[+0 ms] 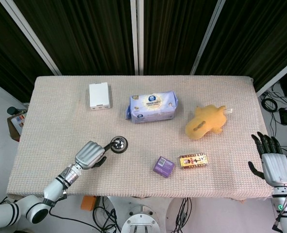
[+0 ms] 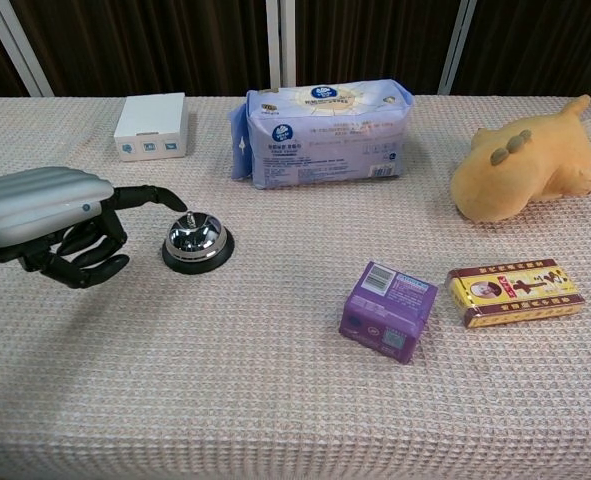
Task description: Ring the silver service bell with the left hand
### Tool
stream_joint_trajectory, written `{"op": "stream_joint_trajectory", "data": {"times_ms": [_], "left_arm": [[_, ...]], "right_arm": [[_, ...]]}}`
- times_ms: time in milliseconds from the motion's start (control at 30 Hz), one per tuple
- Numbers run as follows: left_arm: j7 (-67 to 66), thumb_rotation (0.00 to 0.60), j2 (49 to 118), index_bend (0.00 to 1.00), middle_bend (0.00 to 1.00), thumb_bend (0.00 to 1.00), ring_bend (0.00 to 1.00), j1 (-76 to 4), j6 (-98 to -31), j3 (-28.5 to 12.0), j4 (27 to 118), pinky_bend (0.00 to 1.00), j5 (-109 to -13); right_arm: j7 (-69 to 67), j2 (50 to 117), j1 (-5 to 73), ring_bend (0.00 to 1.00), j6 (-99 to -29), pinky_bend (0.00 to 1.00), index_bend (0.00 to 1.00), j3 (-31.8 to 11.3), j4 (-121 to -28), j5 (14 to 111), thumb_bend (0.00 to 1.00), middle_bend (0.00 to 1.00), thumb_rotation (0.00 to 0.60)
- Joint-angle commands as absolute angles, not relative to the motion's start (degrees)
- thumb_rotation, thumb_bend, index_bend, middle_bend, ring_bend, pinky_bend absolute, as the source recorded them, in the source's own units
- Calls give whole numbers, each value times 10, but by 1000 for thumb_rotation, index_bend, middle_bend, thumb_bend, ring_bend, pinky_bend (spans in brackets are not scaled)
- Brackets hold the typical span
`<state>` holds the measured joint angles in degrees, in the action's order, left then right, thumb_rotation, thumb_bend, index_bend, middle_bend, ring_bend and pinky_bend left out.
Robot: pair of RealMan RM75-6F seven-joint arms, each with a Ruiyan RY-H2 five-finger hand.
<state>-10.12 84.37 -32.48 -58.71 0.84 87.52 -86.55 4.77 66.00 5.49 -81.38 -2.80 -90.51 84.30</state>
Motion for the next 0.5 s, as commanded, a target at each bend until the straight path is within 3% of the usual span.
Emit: {"op": "stream_joint_trajectory", "data": {"times_ms": [33, 500], "left_arm": [[-102, 600, 845, 128, 808, 516, 795, -327, -586, 7, 874, 673, -865], [-118, 600, 849, 129, 804, 515, 794, -340, -561, -6, 871, 673, -834]], "right_arm": [[46, 660, 55, 0, -814, 0, 0, -28, -905, 843, 227, 0, 600], [50, 661, 61, 0, -804, 0, 0, -31, -905, 838, 229, 0, 600]]}}
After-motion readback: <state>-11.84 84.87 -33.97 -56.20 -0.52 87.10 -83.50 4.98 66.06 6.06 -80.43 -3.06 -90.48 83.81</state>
